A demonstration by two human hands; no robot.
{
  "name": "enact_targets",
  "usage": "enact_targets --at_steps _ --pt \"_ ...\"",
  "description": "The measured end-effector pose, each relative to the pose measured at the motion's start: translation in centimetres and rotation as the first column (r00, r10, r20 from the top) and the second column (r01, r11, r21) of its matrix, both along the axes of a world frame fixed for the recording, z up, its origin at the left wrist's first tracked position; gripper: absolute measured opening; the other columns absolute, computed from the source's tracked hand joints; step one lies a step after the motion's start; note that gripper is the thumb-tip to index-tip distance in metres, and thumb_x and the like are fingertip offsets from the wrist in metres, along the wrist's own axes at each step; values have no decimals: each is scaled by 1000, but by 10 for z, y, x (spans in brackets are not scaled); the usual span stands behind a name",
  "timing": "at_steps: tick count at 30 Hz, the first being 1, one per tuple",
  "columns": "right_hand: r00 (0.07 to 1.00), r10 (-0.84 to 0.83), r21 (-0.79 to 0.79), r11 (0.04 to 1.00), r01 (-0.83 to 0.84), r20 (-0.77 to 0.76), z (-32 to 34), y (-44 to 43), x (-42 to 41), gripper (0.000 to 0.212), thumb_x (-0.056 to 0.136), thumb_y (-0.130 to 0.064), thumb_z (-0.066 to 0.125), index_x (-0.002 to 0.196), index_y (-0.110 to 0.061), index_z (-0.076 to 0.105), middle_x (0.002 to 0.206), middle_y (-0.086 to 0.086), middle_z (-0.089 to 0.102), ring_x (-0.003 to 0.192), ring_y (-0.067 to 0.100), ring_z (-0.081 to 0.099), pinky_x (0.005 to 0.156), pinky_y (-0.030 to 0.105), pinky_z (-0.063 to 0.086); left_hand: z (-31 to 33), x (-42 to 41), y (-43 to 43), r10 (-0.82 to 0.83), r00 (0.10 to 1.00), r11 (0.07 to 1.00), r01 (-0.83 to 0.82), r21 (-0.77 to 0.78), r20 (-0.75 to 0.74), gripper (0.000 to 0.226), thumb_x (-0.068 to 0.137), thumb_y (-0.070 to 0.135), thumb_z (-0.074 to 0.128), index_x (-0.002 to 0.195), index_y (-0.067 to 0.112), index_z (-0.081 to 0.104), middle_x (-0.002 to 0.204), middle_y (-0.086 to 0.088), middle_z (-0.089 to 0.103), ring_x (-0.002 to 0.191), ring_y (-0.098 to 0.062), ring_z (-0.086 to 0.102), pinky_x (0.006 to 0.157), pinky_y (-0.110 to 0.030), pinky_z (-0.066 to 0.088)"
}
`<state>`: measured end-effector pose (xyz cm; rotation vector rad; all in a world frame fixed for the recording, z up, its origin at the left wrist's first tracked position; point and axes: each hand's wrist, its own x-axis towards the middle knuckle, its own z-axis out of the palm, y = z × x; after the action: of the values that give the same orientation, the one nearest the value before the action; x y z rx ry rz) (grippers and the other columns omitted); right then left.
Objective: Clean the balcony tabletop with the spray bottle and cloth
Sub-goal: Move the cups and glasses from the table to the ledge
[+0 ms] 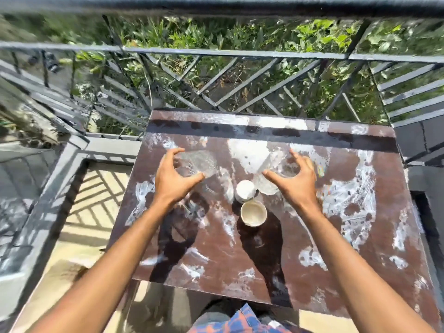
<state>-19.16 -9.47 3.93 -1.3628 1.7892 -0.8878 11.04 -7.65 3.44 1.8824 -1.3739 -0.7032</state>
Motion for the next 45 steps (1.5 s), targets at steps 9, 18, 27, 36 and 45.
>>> enact_targets --at_steps 9,18,27,36,45 --pt "798 602 -150 792 -591 33 -5 53 137 78 57 -54 91 124 -30 59 115 -6 56 103 16 63 96 40 53 13 92 216 521 830 846 -533 -5 -197 81 64 1 92 132 12 48 117 10 56 89 3 65 76 -16 54" --pt "244 969 -36 245 -969 22 -55 175 285 83 59 -43 94 130 -24 56 118 -8 50 110 6 54 96 22 44 -76 112 387 840 485 530 -829 177 -246 81 39 37 85 114 31 54 108 1 65 93 -10 63 89 -35 54" --pt "-57 996 266 -75 -961 74 -149 266 378 94 58 -47 88 136 -12 49 126 0 56 117 18 57 99 26 42 -180 119 463 904 401 424 -808 410 -145 81 47 16 97 115 35 55 113 -3 61 98 1 60 87 -22 52" --pt "-3 997 440 -34 -897 72 -250 270 437 84 58 -56 69 124 -6 51 115 6 63 106 29 63 93 43 51 -245 160 487 875 485 417 -758 503 5 74 59 14 86 126 23 57 115 2 54 107 -17 53 81 -11 34" --pt "56 984 304 2 -953 171 -269 270 457 88 60 -23 76 130 4 30 115 14 43 99 3 49 88 9 40 -269 191 493 849 527 450 -753 480 30 75 60 13 84 129 25 60 130 8 54 121 -8 47 90 -6 28"
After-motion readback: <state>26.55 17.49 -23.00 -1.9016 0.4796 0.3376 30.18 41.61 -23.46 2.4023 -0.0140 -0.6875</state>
